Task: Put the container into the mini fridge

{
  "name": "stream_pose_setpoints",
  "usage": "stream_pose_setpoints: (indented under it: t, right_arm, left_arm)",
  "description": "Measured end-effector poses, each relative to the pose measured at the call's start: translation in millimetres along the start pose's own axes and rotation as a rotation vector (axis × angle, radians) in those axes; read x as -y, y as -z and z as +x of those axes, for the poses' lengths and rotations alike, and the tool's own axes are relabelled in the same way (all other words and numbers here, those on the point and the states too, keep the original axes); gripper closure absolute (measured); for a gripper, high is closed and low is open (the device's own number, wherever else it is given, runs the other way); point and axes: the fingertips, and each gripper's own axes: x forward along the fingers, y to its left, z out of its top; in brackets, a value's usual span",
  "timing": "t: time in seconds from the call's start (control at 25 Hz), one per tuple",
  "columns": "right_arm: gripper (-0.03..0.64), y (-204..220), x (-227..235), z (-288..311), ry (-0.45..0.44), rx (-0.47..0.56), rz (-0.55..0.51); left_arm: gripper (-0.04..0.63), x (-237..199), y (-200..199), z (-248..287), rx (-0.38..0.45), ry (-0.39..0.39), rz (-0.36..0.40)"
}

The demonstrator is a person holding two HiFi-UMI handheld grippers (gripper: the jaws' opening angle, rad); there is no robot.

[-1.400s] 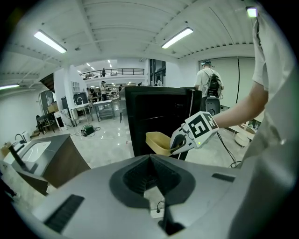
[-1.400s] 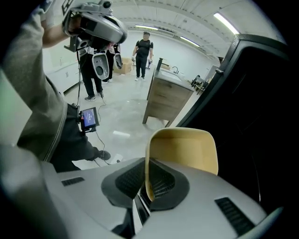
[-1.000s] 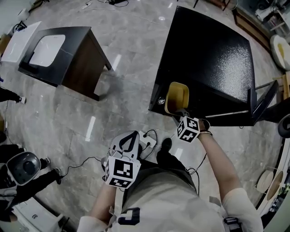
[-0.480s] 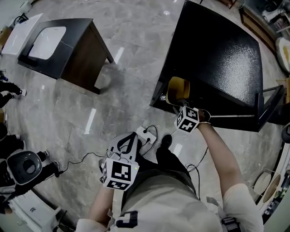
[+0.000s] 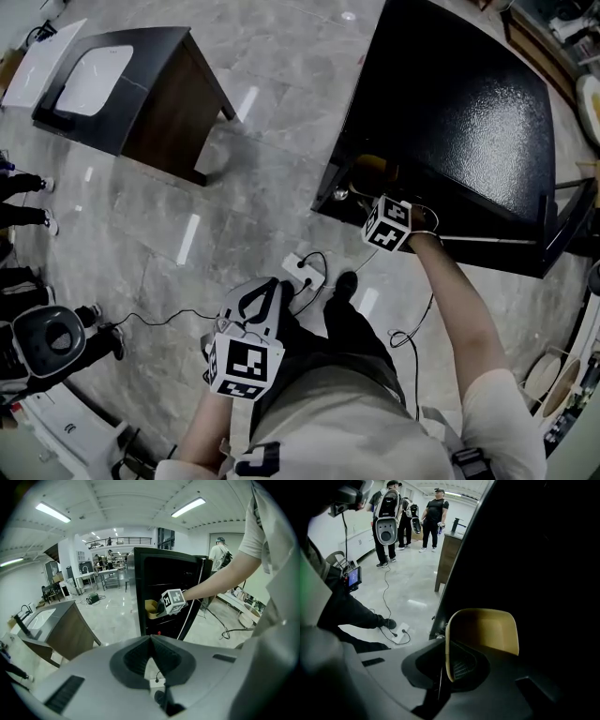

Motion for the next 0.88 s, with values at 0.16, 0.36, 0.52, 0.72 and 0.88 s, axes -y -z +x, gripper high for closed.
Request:
stream_pose_setpoints:
  t: [0.16,0.36,0.52,0.72,0.88]
  right_arm:
    - [0.58,1,11,9,0.006,-0.009,-0.031]
    - [0.58,1,17,18,0.011,-0.004,-0.023]
    - [0.58,2,24,21,0.021,-0.002,-0.015]
    - [0.58,5,35,26,0.04,-0.001,0.007]
    - [0.58,1,45,29,0.05,0.008,0.024]
  left_arm:
    - [0.54,-1,1,0,-0.009,-0.007,0.003]
    - [0.54,2,4,2,-0.024,-0.005,0.004]
    - [0.54,5,3,5,-0.027,0.001,0.007]
    - [0.54,8,4,6,-0.037,0.004,0.011]
    - [0.54,7,7,5,-0.048,0.001,0.008]
